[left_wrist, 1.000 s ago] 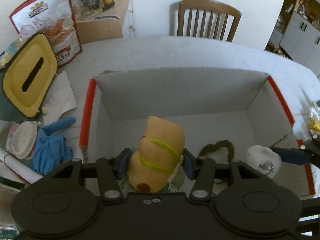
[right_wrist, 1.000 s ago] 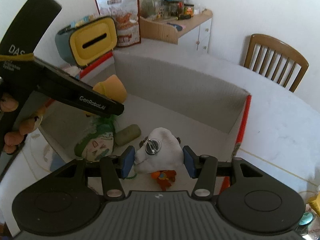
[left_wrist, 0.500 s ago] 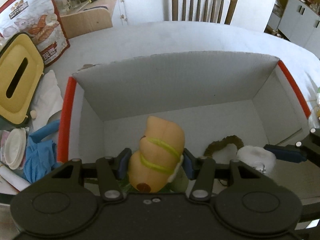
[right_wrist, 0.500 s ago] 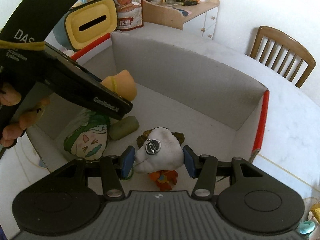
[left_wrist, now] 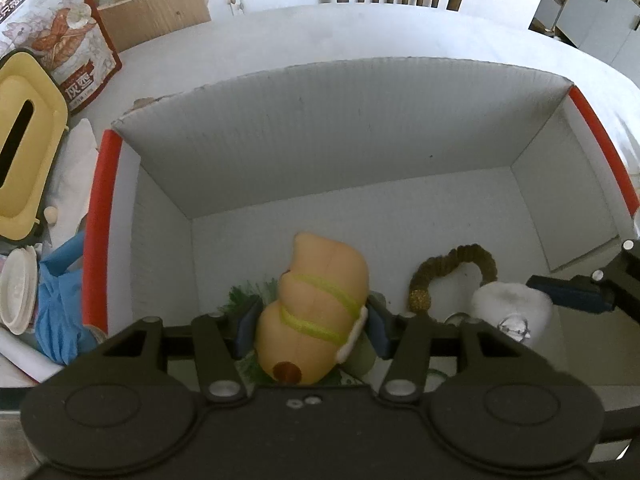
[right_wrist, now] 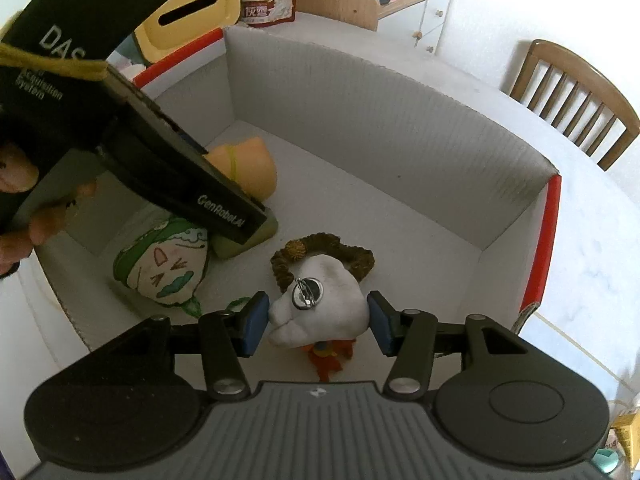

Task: Organize objects
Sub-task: 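Open both tools to drop the duck plush and ring toy into the box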

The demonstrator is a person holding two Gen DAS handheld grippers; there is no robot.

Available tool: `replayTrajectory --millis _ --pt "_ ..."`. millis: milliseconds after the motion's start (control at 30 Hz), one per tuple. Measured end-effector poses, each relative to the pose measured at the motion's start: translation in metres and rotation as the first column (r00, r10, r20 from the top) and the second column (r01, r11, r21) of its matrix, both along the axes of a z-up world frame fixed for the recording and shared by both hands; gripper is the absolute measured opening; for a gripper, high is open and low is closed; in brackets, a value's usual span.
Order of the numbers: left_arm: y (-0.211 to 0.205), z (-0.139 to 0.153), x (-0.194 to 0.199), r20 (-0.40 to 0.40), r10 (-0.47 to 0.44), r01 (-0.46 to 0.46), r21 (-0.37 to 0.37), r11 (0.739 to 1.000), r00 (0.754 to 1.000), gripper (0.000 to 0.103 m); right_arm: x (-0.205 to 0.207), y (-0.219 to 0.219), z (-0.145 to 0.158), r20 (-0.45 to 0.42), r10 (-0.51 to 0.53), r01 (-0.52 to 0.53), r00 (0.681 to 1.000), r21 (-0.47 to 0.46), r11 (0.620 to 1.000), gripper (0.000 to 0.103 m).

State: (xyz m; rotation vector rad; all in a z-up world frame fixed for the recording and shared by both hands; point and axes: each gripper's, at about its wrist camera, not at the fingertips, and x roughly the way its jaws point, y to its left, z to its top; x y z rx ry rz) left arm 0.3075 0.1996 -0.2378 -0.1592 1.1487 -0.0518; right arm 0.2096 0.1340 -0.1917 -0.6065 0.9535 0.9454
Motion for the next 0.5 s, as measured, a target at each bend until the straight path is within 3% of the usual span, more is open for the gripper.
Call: replayTrajectory --millis 267,500 --pt "0.0 0.004 -0.001 0.023 0.021 -0.021 -0.004 1.0 1.0 0.062 -0.005 -0.004 0.005 0.021 0.009 -0.009 1.0 0.011 1.0 0.058" --pt "0.001 0.016 -0.011 0.076 0.062 -0.06 -0.023 0.998 0.995 0.068 -0.006 -0.018 0.023 0.03 -0.012 0.009 0.999 0.091 0.996 0.061"
